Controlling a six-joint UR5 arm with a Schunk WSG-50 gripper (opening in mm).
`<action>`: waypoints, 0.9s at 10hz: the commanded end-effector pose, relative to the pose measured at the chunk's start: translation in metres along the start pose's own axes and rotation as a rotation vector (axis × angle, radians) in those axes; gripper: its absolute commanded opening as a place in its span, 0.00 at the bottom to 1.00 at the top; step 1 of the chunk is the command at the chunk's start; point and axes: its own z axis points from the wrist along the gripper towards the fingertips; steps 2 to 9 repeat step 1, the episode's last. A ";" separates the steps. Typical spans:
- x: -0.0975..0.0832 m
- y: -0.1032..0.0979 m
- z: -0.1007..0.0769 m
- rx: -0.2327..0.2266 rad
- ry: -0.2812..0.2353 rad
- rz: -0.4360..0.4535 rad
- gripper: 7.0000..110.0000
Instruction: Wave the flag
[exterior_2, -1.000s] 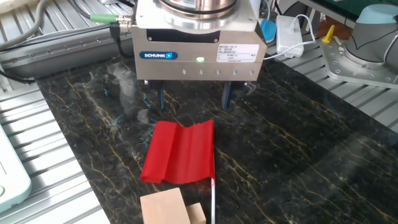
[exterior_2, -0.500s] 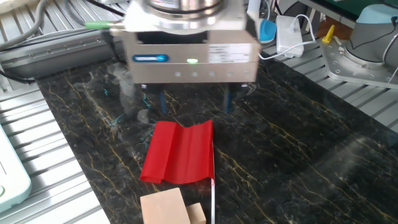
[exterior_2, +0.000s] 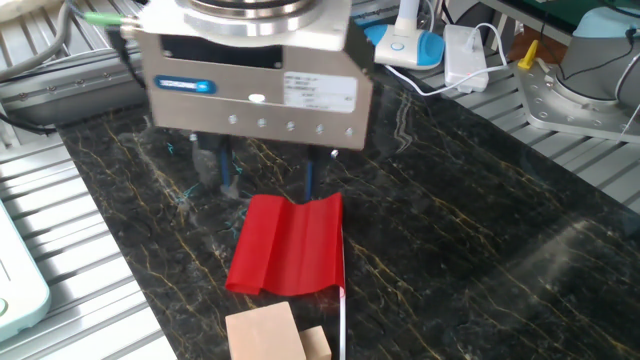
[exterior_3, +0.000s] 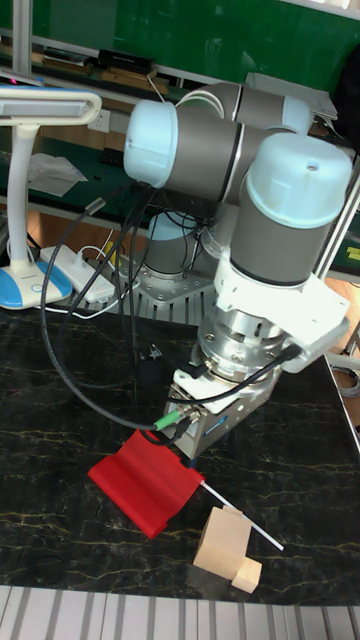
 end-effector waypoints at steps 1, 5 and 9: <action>-0.020 0.000 -0.007 0.011 -0.029 0.077 0.15; -0.020 0.000 -0.007 0.011 -0.029 0.077 0.15; -0.020 0.000 -0.007 0.011 -0.029 0.077 0.15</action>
